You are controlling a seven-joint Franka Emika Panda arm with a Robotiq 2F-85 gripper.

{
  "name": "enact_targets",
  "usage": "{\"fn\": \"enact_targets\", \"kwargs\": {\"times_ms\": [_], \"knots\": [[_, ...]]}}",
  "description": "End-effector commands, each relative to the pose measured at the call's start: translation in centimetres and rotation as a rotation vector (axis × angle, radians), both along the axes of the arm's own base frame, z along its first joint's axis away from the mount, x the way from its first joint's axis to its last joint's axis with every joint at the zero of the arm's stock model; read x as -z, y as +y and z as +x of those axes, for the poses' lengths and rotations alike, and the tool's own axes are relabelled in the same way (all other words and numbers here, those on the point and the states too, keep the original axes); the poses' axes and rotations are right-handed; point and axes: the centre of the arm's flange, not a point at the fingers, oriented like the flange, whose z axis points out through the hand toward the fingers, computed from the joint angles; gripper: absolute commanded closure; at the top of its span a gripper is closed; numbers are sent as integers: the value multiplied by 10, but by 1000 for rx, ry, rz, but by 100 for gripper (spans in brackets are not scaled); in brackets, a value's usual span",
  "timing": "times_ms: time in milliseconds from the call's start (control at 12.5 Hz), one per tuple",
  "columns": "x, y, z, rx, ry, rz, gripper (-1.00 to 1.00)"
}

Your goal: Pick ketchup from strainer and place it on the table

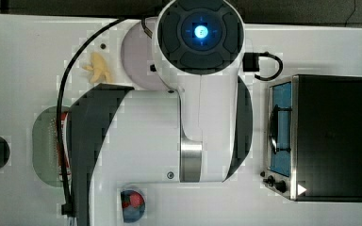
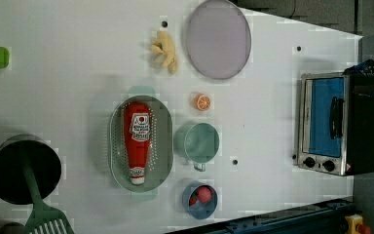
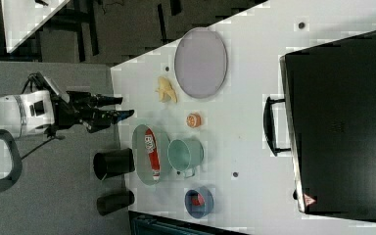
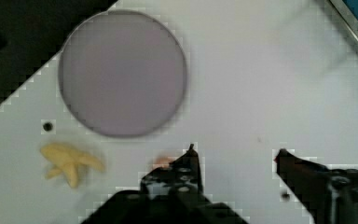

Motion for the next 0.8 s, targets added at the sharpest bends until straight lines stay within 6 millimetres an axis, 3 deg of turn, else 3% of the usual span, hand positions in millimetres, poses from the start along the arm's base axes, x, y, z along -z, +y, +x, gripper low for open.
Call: {"fn": "enact_targets", "kwargs": {"times_ms": [80,240,800], "knots": [[-48,-33,-81,228,43,-12,-59],[-44,-11,-78,186,48,-20,-100],[-8,139,-79,-97,98,-71,-100]]}}
